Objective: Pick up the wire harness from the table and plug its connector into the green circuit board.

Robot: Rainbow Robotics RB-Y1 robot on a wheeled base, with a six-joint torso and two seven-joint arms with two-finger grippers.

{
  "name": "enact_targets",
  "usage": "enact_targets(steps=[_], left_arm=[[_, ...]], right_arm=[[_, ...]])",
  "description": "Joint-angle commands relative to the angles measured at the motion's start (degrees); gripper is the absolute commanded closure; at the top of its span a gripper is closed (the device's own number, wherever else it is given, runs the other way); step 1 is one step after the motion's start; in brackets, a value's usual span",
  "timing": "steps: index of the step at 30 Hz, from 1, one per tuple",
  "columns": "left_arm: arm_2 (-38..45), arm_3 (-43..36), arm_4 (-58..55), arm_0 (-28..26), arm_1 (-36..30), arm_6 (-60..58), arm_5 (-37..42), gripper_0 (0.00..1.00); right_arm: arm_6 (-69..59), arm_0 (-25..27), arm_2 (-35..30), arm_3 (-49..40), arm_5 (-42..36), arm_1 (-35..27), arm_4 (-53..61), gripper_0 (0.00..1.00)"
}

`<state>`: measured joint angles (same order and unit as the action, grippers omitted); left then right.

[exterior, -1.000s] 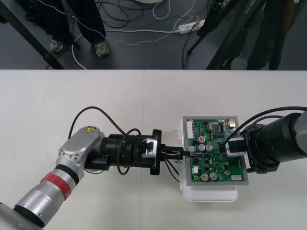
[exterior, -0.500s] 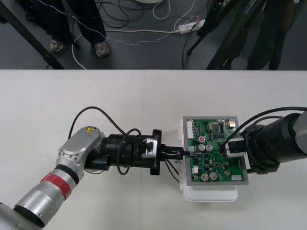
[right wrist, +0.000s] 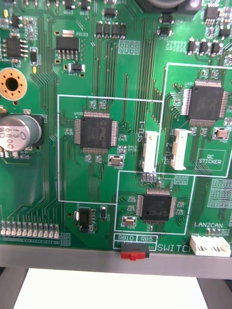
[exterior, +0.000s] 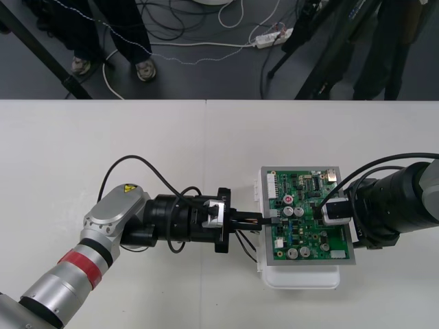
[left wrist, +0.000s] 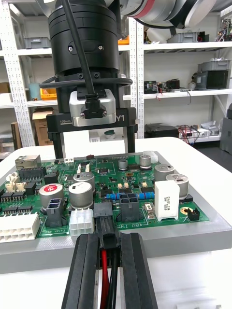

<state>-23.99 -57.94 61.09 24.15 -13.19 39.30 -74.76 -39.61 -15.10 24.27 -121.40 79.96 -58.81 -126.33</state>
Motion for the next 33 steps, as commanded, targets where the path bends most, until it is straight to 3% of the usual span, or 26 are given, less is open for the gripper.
enact_targets(steps=[1, 33], left_arm=[[-1.4, -1.2, -1.3, -0.9, 2.0, -1.2, 1.6, 1.0], [-2.3, -1.2, -1.7, -0.5, 3.4, -0.8, 2.6, 1.0]], right_arm=[[-2.6, 0.2, 0.5, -1.9, 0.4, 1.0, 0.0, 0.0], [-2.5, 0.1, 0.5, -1.9, 0.5, 1.0, 0.0, 0.0]])
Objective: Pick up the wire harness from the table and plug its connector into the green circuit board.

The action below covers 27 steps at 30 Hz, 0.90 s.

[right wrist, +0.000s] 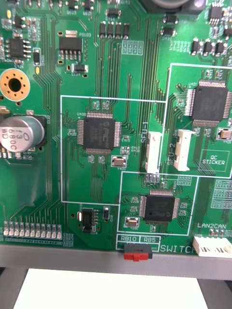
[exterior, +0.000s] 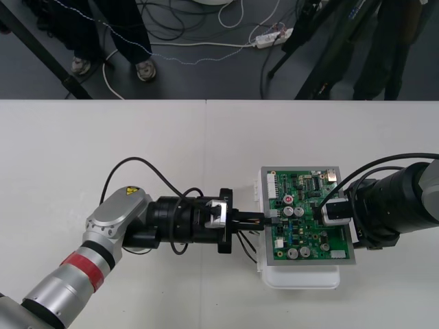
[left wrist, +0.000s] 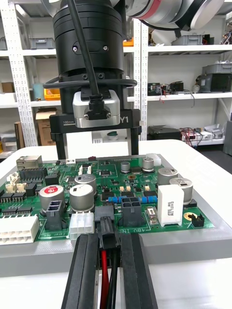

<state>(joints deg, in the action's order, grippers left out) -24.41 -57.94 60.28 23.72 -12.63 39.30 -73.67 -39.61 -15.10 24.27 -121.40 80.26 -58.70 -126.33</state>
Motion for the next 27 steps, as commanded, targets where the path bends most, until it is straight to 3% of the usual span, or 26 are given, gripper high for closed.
enact_targets(steps=[1, 27], left_arm=[[-1.9, -1.2, -0.9, -0.1, 3.0, -0.7, 1.5, 1.0], [-2.5, -1.1, -0.1, -0.1, 5.1, -0.6, 2.4, 1.0]], right_arm=[[-2.5, 0.2, 0.5, -2.0, 0.2, 0.9, 0.1, 0.0], [-2.2, 0.2, 0.5, -2.0, 0.3, 0.9, 0.3, 0.0]])
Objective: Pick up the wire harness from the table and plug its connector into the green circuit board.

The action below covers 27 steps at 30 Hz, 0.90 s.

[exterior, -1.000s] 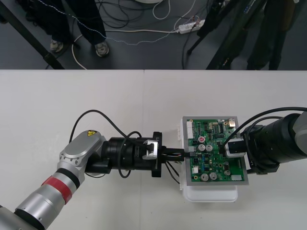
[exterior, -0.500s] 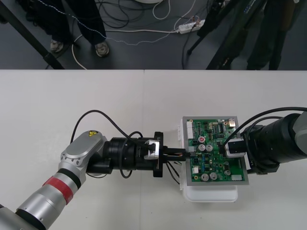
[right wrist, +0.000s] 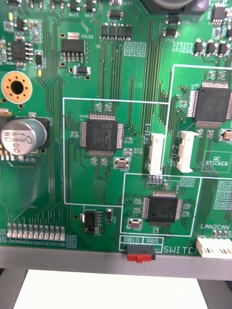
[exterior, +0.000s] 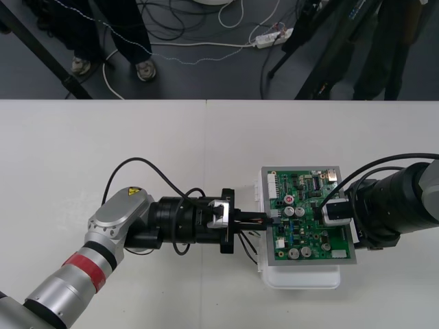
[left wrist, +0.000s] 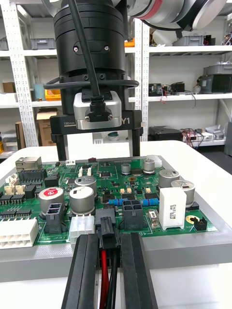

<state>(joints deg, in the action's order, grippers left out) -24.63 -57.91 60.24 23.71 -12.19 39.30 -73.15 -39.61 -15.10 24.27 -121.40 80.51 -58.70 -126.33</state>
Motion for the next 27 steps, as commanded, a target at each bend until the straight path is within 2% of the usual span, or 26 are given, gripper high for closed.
enact_targets(steps=[1, 22, 23, 25, 27], left_arm=[[-2.3, -1.1, 0.0, 0.0, 4.6, -0.6, 1.9, 1.0], [-2.4, -1.1, 0.1, -0.1, 4.6, -0.9, 1.9, 1.0], [-2.4, -1.1, 0.1, -0.1, 4.6, -0.9, 1.9, 0.97], [-2.4, -1.1, -0.1, -0.1, 4.6, -0.9, 1.9, 0.63], [-2.4, -1.1, -0.5, -0.1, 4.4, -1.1, 1.9, 0.49]], right_arm=[[-2.2, 0.2, 0.5, -1.9, 0.0, 0.9, 0.3, 0.0], [-2.6, 0.1, 0.5, -1.9, 0.0, 0.9, -0.1, 0.0], [-2.6, 0.1, 0.4, -2.0, 0.0, 0.9, -0.1, 0.0], [-2.6, 0.1, 0.5, -1.9, 0.0, 0.8, -0.1, 0.0], [-2.6, 0.2, 0.4, -1.9, 0.1, 0.9, -0.1, 0.0]])
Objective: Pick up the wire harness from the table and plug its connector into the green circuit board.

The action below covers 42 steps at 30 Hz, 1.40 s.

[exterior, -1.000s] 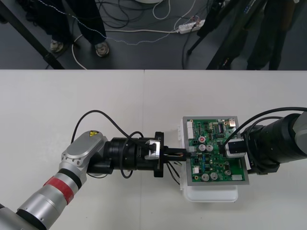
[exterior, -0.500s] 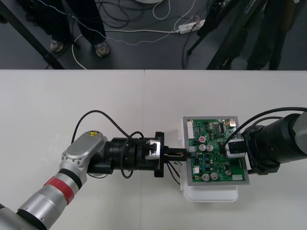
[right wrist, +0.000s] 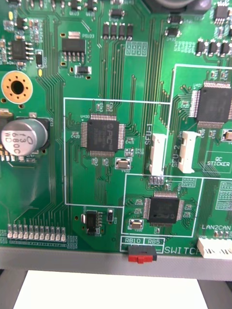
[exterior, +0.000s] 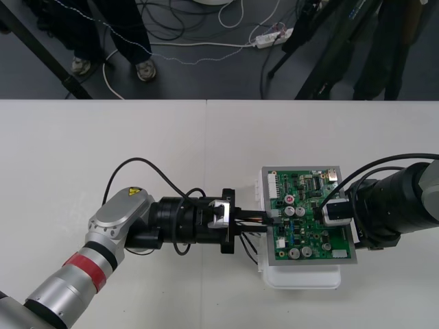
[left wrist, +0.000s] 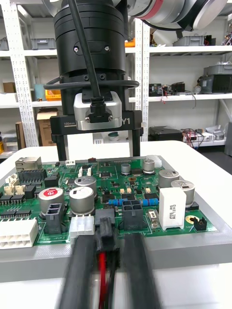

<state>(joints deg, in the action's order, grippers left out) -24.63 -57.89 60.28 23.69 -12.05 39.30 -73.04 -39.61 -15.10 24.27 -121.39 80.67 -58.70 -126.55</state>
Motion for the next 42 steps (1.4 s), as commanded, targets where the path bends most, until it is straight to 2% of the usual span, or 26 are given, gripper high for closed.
enact_targets(steps=[1, 4, 9, 19, 26, 38, 42], left_arm=[[-2.4, -1.3, -0.8, 0.0, 4.1, -1.2, 1.8, 0.45], [-2.4, -1.3, -1.5, 0.0, 2.7, -1.4, 1.8, 0.41], [-2.4, -1.3, -3.8, -0.2, -0.8, -1.4, 1.0, 0.41], [-2.2, -6.4, -8.9, -2.2, -12.2, -2.9, 0.7, 0.41], [2.0, -10.7, -9.1, -2.7, -19.9, -4.9, 0.7, 0.41], [15.2, -25.6, -1.9, -4.5, -34.5, -24.0, 0.4, 0.41], [20.1, -30.5, -0.3, -4.5, -38.9, -30.9, -0.1, 0.41]], right_arm=[[-2.6, 0.2, 0.4, -2.0, -0.1, 0.9, 0.1, 0.0], [-2.6, 0.2, 0.5, -1.9, -0.1, 0.9, 0.1, 0.0], [-2.5, 0.1, 0.4, -1.9, -0.1, 0.8, 0.1, 0.0], [-2.6, 0.2, 0.4, -1.9, -0.1, 0.7, 0.1, 0.0], [-1.8, 0.1, -0.5, -1.5, -0.1, -0.4, 1.1, 0.0], [1.6, 0.2, -4.1, 0.5, -0.1, -4.8, 10.7, 0.0], [6.2, 0.2, -6.0, 2.3, -0.1, -6.3, 14.5, 0.0]])
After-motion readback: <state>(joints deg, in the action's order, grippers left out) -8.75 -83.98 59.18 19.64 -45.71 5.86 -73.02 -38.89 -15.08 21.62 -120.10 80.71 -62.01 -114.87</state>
